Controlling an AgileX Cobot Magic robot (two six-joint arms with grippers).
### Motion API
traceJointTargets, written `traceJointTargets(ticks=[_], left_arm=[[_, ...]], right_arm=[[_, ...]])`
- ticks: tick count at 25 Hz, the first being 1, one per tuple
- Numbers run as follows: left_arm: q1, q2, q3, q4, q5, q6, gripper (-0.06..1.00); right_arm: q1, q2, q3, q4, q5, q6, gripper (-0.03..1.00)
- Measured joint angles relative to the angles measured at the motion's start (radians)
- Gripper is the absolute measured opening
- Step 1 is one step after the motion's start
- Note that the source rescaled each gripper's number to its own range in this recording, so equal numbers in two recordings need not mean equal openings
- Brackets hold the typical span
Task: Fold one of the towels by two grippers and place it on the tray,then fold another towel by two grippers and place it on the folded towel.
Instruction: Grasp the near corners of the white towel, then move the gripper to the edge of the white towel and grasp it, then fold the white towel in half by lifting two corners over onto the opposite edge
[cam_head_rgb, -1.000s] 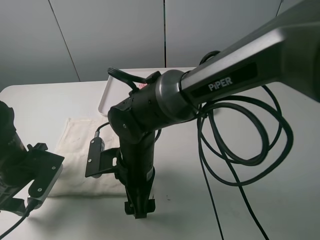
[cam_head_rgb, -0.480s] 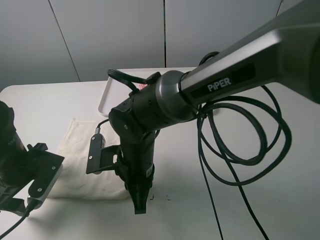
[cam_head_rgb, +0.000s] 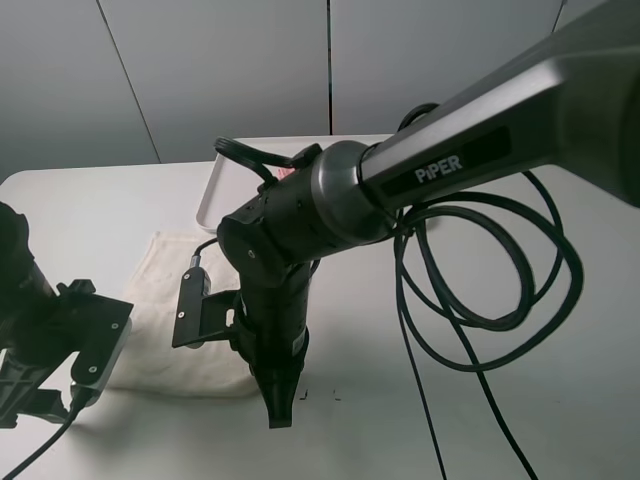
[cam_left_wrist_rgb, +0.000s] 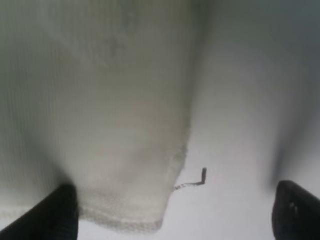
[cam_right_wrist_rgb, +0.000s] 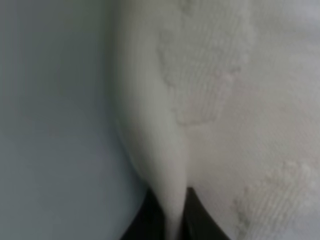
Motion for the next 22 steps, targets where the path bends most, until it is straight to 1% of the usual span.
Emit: traceJointTargets(ticks=[5,7,8,9,11,12,13,14,18,22], left_arm=[[0.0,0.002,0.008,0.004,-0.036,-0.002,0.99],[0.0,0.002,0.02,0.01,-0.06,-0.002,0.92],[0.0,0.002,0.02,0.014,-0.074,-0.004,0.84],[0.0,0.002,0.02,0.022,-0.091,-0.005,0.73],[0.001,0.002,0.02,0.043,-0.116,-0.005,0.44],[0.001,0.002,0.02,0.048,-0.118,-0.006,0.24],[0.001,0.002,0.02,0.051,-0.118,-0.006,0.09],[0.001,0.002,0.02,0.056,-0.118,-0.006,0.04],[0.001,0.002,0.02,0.058,-0.097,-0.006,0.02],[0.001,-0.012,0.024,0.058,-0.068,-0.012,0.02]], right_arm=[[0.0,0.0,0.0,0.0,0.0,0.003,0.0],[0.0,0.0,0.0,0.0,0.0,0.003,0.01],[0.0,0.0,0.0,0.0,0.0,0.003,0.0],[0.0,0.0,0.0,0.0,0.0,0.005,0.0],[0.0,0.0,0.0,0.0,0.0,0.007,0.0],[0.0,0.0,0.0,0.004,0.0,0.007,0.0],[0.0,0.0,0.0,0.006,0.0,0.008,0.0],[0.0,0.0,0.0,0.013,0.0,0.01,0.0],[0.0,0.0,0.0,0.051,0.006,0.01,0.0],[0.0,-0.002,0.0,0.066,0.011,0.023,0.0]])
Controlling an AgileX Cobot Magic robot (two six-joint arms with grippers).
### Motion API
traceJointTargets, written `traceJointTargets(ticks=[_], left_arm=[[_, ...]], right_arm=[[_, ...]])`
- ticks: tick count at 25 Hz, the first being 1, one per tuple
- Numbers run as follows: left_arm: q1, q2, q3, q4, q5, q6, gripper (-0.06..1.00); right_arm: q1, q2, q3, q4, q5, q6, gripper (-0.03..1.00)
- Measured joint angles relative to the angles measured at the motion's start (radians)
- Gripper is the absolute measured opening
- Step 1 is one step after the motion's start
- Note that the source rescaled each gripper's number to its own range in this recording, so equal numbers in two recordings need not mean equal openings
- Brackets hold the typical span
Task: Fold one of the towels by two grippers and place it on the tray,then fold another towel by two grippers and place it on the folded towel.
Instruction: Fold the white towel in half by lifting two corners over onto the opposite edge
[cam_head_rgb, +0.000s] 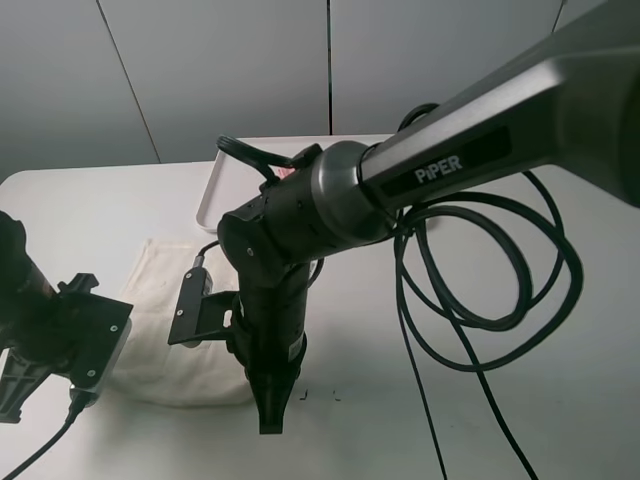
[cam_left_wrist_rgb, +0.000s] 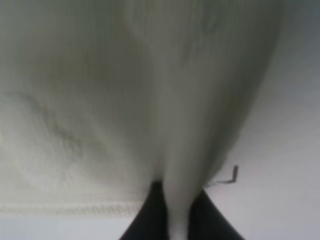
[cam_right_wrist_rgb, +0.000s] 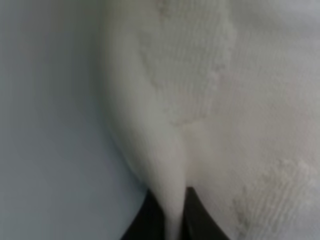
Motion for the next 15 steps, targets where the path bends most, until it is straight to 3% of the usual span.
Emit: traceJointTargets(ticks=[7,15], left_arm=[[0.0,-0.101,0.005,-0.022,0.087,-0.017,0.0],[0.0,-0.278,0.007,-0.186,0.104,-0.017,0.0]], right_arm=[[0.0,-0.063,0.002,0.008,0.043,0.008,0.0],[0.0,-0.195,0.002,0.008,0.147,0.081,0.0]])
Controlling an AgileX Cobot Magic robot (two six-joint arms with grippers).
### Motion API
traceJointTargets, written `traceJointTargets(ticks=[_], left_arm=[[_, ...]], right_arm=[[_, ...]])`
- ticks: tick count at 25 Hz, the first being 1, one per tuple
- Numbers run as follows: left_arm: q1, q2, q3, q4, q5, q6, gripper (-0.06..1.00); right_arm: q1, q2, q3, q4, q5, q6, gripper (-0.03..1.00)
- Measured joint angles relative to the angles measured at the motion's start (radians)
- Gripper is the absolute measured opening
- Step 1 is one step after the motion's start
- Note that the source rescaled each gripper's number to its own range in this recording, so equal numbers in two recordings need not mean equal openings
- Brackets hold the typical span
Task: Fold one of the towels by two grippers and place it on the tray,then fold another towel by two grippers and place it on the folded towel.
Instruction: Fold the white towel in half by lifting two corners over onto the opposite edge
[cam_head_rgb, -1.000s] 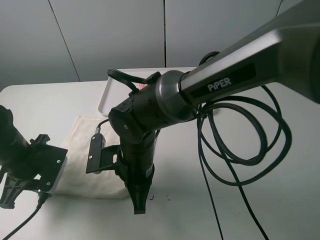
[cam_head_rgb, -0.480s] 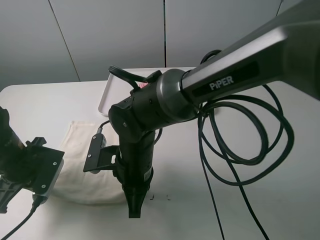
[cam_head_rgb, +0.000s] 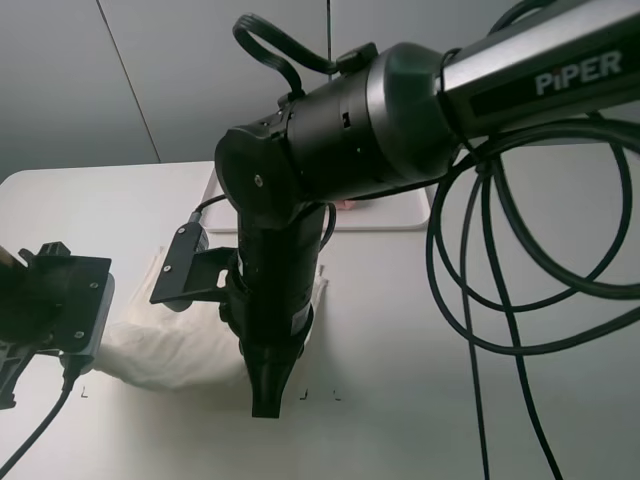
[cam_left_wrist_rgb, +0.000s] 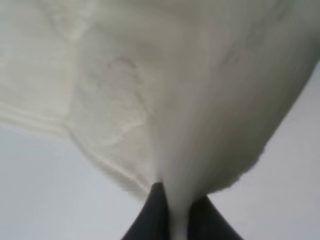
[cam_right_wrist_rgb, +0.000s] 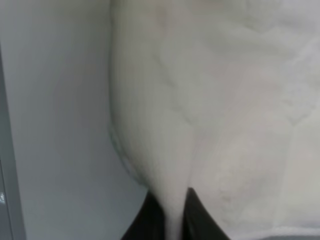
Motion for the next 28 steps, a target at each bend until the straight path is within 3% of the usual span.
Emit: traceJointTargets(ticks=[4,13,18,26,28], left_arm=[[0.0,-0.075,0.0,-0.041,0.0,-0.066,0.0],[0.0,-0.106,0.0,-0.056,-0.107,-0.375,0.0],[0.0,-0.106,0.0,-0.057,-0.169,-0.414,0.0],[0.0,-0.086,0.0,-0.06,-0.34,-0.533,0.01],[0.0,-0.053,0.0,-0.06,-0.35,-0.541,0.07]], right_arm=[[-0.02,-0.041,0.0,0.0,0.013,0.093,0.0],[-0.141,-0.05,0.0,0.001,0.013,0.276,0.0],[-0.185,-0.05,0.0,-0.003,-0.042,0.313,0.0],[-0.193,-0.05,0.0,-0.179,-0.154,0.493,0.0],[-0.196,-0.05,0.0,-0.184,-0.183,0.509,0.05]])
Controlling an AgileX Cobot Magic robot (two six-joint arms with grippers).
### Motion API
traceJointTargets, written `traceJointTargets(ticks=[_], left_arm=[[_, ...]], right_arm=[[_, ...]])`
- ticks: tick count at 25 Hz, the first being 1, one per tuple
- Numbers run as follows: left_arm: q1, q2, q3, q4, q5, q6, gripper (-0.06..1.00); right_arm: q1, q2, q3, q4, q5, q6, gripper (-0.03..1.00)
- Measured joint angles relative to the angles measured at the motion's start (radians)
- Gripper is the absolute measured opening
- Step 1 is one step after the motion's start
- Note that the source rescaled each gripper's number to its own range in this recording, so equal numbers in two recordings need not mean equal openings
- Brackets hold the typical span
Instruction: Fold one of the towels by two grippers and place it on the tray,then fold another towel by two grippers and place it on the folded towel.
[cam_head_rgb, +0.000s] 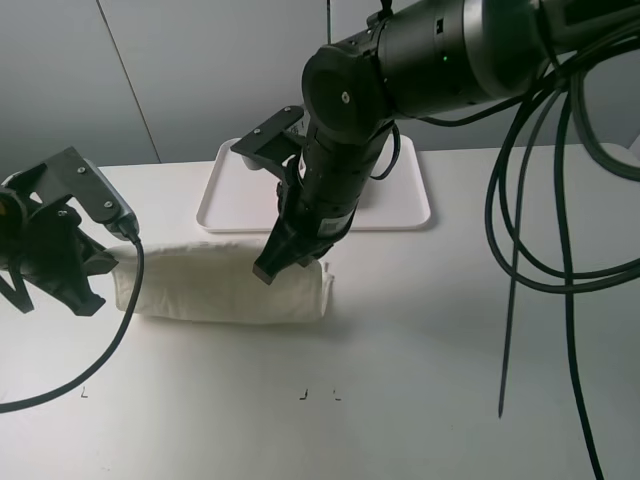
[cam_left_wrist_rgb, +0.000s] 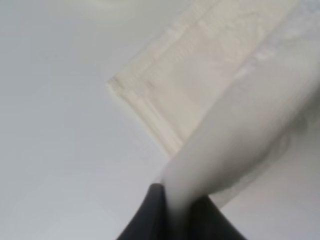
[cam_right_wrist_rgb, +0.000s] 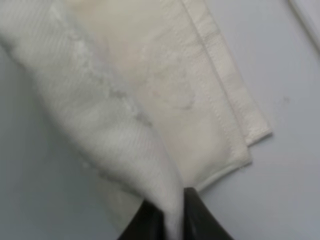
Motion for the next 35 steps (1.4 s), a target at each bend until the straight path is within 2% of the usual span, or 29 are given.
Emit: traceJointTargets(ticks=[2,3,5,6,7,8,10,14,17,22,27,32,35], left_arm=[[0.0,0.028,0.0,0.0,-0.008,-0.004,0.25],[0.0,0.038,0.0,0.0,-0.018,-0.013,0.37],[0.0,0.042,0.0,0.0,-0.067,-0.056,0.7],[0.0,0.044,0.0,0.0,-0.098,-0.083,0.84],[0.0,0.044,0.0,0.0,-0.133,-0.106,0.93],[0.0,0.044,0.0,0.0,-0.161,-0.118,0.96],[0.0,0.044,0.0,0.0,-0.182,-0.133,0.98],[0.002,0.044,0.0,0.0,-0.16,-0.18,0.99],[0.036,0.059,-0.045,0.0,-0.063,-0.298,0.99],[0.108,0.132,-0.191,0.018,0.209,-0.58,0.99],[0.11,0.151,-0.255,-0.021,0.322,-0.658,0.99],[0.11,0.207,-0.314,0.021,0.464,-0.759,0.99],[0.11,0.225,-0.344,0.011,0.491,-0.78,0.99]], right_arm=[[-0.004,0.0,0.0,-0.012,-0.023,0.009,0.22],[-0.004,0.0,0.0,-0.017,-0.033,0.011,0.36],[-0.004,0.0,0.0,-0.025,-0.041,0.018,0.71],[-0.004,0.0,0.0,-0.03,-0.043,0.026,0.84],[-0.004,0.0,0.0,-0.043,-0.045,0.04,0.93],[-0.004,0.0,0.0,-0.06,-0.048,0.059,0.97],[-0.004,0.0,0.0,-0.101,-0.049,0.098,0.99],[-0.006,0.0,0.0,-0.111,-0.047,0.126,0.99],[-0.04,0.0,0.0,-0.049,-0.021,0.13,0.99],[-0.16,0.0,0.0,0.108,0.036,0.099,0.99],[-0.172,0.0,0.0,0.135,0.068,0.087,0.99],[-0.172,0.0,0.0,0.135,0.086,0.087,0.99],[-0.172,0.007,0.0,0.135,0.106,0.087,0.99]])
